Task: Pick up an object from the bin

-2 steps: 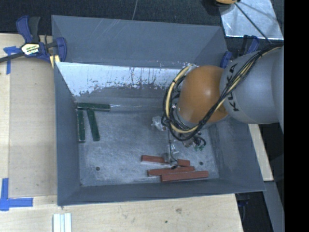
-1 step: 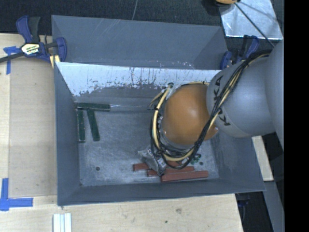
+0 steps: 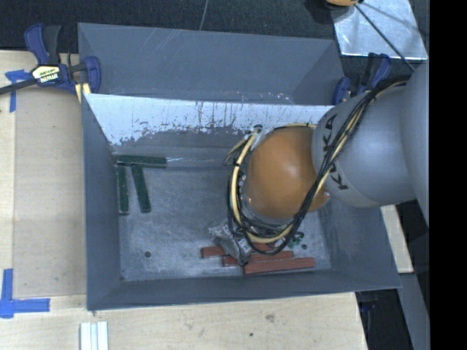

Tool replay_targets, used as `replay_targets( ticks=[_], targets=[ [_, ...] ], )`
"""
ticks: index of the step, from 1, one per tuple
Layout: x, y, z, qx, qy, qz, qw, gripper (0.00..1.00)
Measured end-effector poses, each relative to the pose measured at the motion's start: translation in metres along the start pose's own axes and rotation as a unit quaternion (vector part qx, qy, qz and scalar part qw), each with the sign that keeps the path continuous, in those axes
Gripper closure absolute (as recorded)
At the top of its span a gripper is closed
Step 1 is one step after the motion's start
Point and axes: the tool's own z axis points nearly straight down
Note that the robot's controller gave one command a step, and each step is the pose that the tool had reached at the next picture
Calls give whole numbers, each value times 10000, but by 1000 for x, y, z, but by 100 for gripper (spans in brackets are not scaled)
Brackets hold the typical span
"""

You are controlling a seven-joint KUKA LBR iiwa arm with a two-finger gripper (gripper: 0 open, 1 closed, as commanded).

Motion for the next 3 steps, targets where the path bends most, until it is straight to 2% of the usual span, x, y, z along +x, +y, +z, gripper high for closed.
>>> replay_targets(
  ticks=[1, 2, 3],
  targets=[
    [-5, 11, -59, -18, 36, 2, 10000, 100],
    [-8, 3, -73, -6, 14, 49, 10000, 0],
    [-8, -1, -57, -7, 16, 65, 10000, 0]
  ],
)
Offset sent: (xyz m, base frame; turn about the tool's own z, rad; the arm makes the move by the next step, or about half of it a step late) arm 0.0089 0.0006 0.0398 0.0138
